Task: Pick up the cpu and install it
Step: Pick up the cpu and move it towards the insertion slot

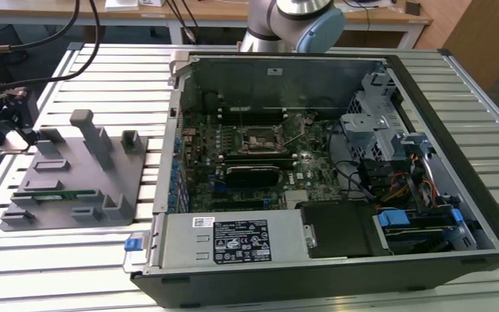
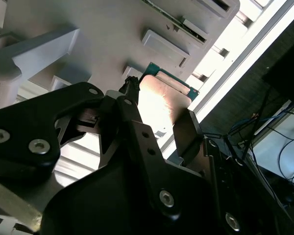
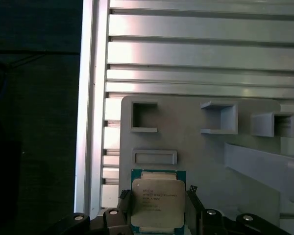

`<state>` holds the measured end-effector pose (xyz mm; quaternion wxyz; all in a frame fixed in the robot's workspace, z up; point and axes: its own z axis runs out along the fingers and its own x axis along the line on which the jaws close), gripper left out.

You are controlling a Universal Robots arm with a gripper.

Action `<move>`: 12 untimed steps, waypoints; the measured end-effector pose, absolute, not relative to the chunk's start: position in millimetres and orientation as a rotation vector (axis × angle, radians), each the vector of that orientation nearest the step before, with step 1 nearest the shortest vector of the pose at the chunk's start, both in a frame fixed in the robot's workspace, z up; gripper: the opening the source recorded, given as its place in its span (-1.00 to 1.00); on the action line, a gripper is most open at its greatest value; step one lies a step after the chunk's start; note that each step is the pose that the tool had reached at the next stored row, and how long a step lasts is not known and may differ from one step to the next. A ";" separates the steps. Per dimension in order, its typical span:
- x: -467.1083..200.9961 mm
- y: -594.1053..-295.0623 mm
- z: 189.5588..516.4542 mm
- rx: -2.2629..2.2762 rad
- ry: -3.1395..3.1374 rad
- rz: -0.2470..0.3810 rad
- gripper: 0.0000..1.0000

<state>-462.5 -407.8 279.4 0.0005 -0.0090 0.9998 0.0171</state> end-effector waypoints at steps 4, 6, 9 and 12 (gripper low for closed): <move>-462.5 -407.4 286.4 -0.028 3.140 0.054 0.05; -462.4 -407.1 289.1 -0.028 3.140 0.054 0.05; -462.4 -406.8 291.7 -0.028 3.140 0.054 0.05; -462.4 -406.6 293.8 -0.028 3.140 0.054 0.05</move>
